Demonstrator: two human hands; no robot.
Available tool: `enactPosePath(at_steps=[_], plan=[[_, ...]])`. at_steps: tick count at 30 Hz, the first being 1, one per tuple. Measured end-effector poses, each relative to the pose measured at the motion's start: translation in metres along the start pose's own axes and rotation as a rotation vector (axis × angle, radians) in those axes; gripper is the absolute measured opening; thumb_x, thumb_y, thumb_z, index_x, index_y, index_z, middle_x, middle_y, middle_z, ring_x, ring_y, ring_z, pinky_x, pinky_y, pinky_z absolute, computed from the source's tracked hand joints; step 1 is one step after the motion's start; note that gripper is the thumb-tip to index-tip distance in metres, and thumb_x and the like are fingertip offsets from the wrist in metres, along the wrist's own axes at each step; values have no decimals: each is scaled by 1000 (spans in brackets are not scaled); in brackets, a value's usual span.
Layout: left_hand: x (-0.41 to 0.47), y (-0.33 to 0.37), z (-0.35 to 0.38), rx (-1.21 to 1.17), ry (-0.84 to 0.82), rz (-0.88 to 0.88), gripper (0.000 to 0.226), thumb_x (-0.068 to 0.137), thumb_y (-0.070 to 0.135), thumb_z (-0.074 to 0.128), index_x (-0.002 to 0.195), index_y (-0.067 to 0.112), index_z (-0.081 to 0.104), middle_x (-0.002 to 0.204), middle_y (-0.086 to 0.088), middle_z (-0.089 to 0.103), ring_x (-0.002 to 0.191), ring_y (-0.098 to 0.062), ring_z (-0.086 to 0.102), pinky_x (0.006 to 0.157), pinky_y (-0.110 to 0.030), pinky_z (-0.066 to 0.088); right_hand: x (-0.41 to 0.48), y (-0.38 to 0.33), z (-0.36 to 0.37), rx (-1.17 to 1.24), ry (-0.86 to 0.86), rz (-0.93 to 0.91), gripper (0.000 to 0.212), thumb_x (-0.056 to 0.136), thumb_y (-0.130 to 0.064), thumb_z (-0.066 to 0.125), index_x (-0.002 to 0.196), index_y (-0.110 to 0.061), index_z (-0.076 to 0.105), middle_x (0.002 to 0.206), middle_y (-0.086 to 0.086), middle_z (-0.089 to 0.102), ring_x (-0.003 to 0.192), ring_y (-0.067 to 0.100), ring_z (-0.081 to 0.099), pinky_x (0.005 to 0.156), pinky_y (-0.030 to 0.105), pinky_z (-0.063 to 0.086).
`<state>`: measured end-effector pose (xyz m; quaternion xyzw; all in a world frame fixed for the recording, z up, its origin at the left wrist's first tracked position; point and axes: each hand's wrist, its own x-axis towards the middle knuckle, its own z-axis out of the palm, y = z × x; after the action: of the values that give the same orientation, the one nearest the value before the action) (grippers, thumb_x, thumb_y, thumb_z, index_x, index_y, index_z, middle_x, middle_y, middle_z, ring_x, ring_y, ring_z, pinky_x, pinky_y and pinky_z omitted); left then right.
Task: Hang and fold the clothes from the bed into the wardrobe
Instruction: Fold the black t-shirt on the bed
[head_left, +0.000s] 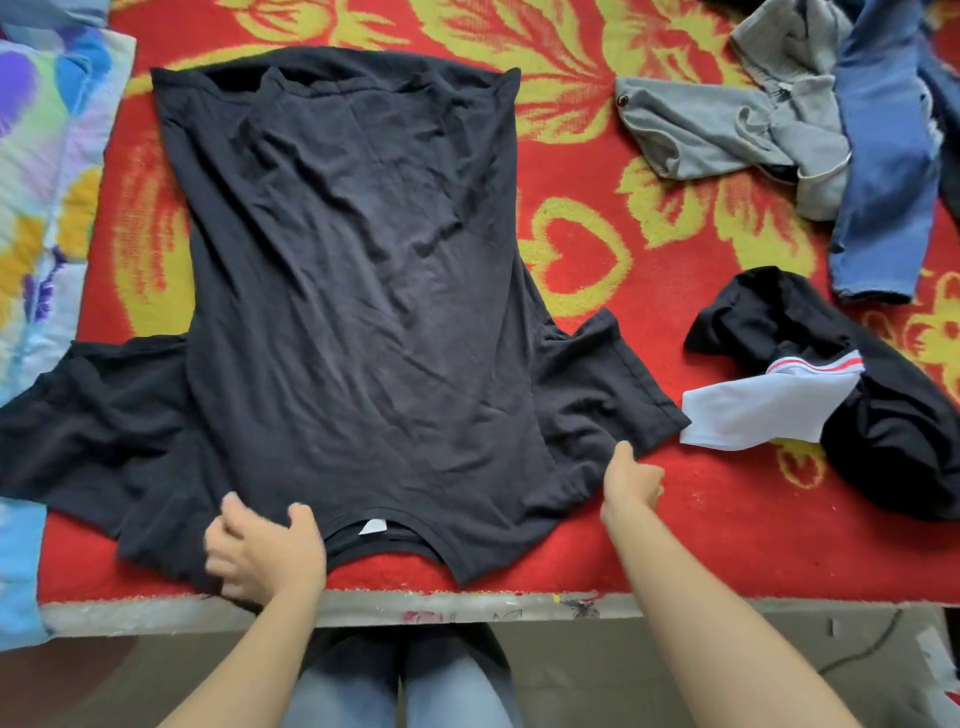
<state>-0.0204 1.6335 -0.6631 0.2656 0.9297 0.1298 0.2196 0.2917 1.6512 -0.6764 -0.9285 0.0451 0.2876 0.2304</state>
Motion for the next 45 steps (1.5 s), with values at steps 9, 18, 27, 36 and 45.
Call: enactPosePath(at_steps=[9, 18, 27, 36, 45], plan=[[-51, 41, 73, 679, -467, 1243, 91, 51, 39, 87, 133, 25, 51, 145, -25, 35, 130, -43, 34, 89, -58, 45, 69, -38, 3, 403, -42, 135, 38, 77, -11, 75, 107, -1, 54, 98, 12, 62, 77, 26, 60, 66, 28, 54], [-58, 54, 66, 776, -958, 985, 49, 95, 38, 42, 142, 45, 29, 158, -2, -15, 144, -28, -17, 116, -45, 3, 4, -74, -40, 470, -26, -533, 14, 84, -7, 63, 96, -12, 60, 90, 1, 59, 85, 13, 54, 73, 22, 42], [-2, 85, 38, -828, -1161, -407, 56, 92, 62, 31, 126, 21, 49, 121, -9, 60, 115, -28, 54, 103, -44, 39, -114, 20, 18, -437, -915, -1144, 49, 91, -29, 55, 137, -16, 44, 144, -1, 40, 134, 10, 33, 112, 24, 24], [-13, 89, 63, -528, -669, -16, 15, 85, 1, 60, 94, 13, 62, 83, 0, 64, 84, -20, 58, 73, -30, 49, -32, 53, 2, -1047, -359, -1288, 52, 82, -42, 39, 126, -18, 56, 134, 12, 54, 124, 29, 48, 83, 41, 52], [13, 44, 28, 12, -321, 169, 37, 91, 9, 50, 127, 15, 53, 124, -10, 51, 101, -28, 53, 79, -35, 37, -45, 42, 14, -1261, -359, -1368, 55, 80, -47, 34, 98, -15, 74, 113, 17, 66, 107, 34, 63, 78, 45, 53]])
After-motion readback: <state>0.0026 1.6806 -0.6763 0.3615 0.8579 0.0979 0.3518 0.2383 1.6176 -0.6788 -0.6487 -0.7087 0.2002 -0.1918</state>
